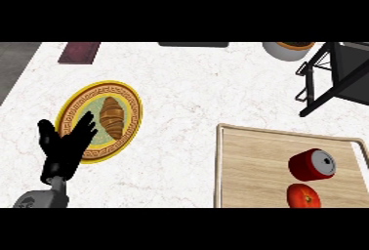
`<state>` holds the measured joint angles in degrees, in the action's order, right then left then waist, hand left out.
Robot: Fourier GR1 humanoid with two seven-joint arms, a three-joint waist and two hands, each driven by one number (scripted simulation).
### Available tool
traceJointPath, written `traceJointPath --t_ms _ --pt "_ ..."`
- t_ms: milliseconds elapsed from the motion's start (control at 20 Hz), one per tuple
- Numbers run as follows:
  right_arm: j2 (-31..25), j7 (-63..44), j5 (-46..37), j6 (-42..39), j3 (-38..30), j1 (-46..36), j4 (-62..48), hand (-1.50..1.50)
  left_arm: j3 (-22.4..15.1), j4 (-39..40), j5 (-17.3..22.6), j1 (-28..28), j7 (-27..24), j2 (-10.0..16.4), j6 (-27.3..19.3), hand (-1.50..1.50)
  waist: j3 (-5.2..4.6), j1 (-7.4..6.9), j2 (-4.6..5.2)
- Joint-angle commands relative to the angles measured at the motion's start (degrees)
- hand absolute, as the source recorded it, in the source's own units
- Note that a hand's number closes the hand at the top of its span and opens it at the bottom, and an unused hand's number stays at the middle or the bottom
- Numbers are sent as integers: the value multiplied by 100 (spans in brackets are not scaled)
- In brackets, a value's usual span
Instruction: Pick the can from the tray and place it in the tiered shelf
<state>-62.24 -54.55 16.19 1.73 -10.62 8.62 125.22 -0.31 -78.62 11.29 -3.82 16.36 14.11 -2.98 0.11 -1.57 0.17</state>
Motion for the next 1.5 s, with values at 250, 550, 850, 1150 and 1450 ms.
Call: traceJointPath --t_ms 250,550,850,1150,1450 --pt "46 -1234 -630 -153 1689 -1459 -481 -150 139 212 64 -56 122 -4 129 0 -19 -7 19" --pt "375 -1682 -1026 -109 2169 -1685 -571 -150 76 -53 2 166 132 -179 16 0 -16 85 -12" --pt "671 -1679 -1896 49 2676 -1597 -827 -150 -45 -10 -200 413 -127 -300 -11 0 -15 115 -16" --pt "1306 -2036 -2679 172 3289 -1793 -795 -150 327 395 -10 -28 -50 -10 275 0 -18 141 -11" --pt "1515 -1857 -2828 -118 3143 -1882 -1294 -150 25 278 -366 40 -11 -316 -40 0 -16 148 -9"
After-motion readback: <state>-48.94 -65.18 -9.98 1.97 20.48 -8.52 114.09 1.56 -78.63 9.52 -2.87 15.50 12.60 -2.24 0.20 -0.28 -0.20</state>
